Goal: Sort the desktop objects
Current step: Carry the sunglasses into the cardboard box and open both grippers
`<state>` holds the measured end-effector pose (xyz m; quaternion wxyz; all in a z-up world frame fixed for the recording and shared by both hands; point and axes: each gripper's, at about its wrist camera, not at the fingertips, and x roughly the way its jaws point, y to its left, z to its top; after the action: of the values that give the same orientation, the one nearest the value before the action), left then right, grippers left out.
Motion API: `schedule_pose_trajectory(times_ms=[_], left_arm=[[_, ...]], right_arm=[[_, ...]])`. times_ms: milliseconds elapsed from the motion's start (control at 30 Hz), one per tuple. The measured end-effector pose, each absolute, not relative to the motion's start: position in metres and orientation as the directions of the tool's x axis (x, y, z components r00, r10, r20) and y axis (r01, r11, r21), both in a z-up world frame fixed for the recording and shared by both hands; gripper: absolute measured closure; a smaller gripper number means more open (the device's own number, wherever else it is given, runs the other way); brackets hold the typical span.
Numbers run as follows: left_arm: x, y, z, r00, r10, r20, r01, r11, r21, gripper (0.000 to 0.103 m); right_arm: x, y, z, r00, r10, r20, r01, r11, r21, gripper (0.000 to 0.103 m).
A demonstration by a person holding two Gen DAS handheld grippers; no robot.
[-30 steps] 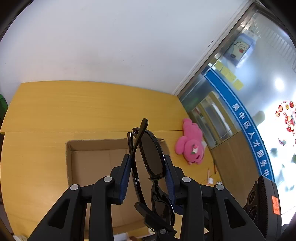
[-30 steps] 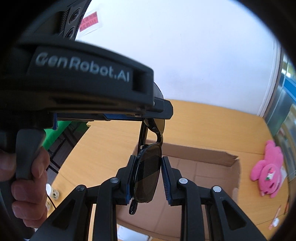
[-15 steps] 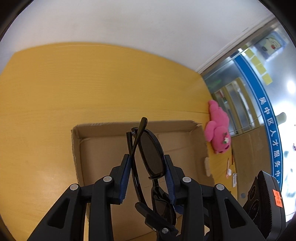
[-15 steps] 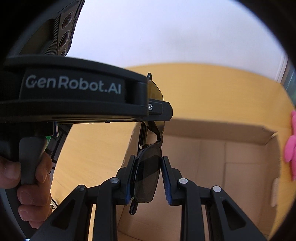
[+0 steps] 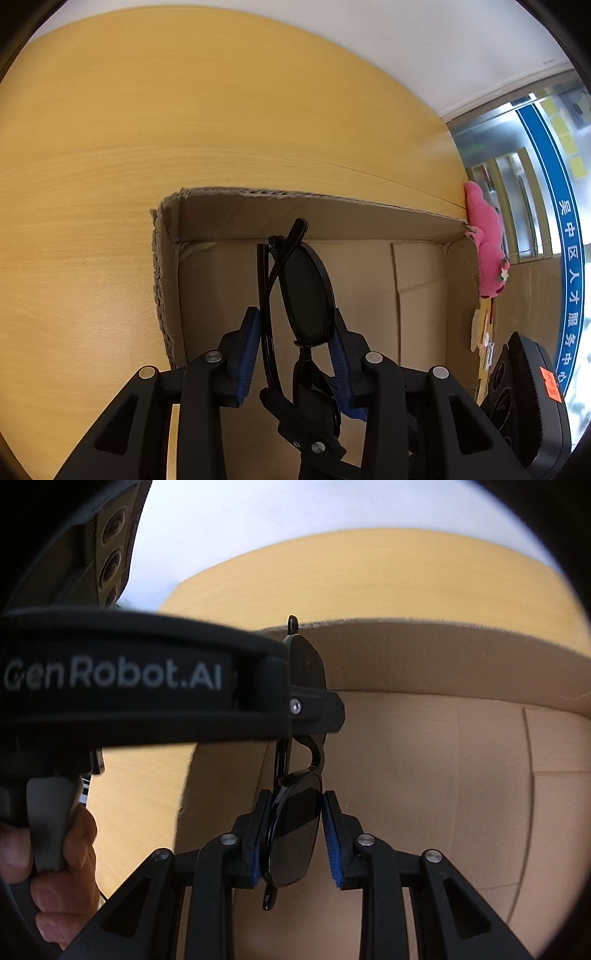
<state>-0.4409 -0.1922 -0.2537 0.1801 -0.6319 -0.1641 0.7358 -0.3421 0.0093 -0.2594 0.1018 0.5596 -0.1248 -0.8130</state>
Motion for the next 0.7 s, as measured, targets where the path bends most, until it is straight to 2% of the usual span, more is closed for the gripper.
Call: schedule_pose_trajectory(times_ms=[300,333,467,600,700], left_arm=[[-0.446,-0.194,-0.254,-0.143,0.447,-0.883,-0.057,-0.895,-0.443,0.064],[-0.446,-0.194,-0.254,-0.143,0.443,-0.885,-0.053,-0.897,-0.440,0.061],[-0.443,-0.189,-0.248,-0.151,0.440,-0.885,-0.064,-0.898,-0.435,0.037],[-0.433,-0.187,-0.235,-0.178,0.427,-0.886,-0.075,-0.904,-0.421,0.037],[-0.419,-0.192,-0.217,-0.218,0.428,-0.877,-0.076,-0.903,-0.422,0.037]], right_arm=[[-0.347,0.006,-0.268,-0.365,-0.313,-0.877,0.007,-0.943,0.334,0.074],[-0.346,0.006,-0.267,-0.363,-0.310,-0.879,0.005,-0.944,0.330,0.073],[-0.347,0.012,-0.263,-0.360,-0.321,-0.876,0.003,-0.939,0.344,0.065],[-0.341,0.022,-0.241,-0.403,-0.352,-0.845,0.012,-0.925,0.379,0.053],[-0.330,0.028,-0.222,-0.418,-0.385,-0.823,0.065,-0.916,0.396,0.052]])
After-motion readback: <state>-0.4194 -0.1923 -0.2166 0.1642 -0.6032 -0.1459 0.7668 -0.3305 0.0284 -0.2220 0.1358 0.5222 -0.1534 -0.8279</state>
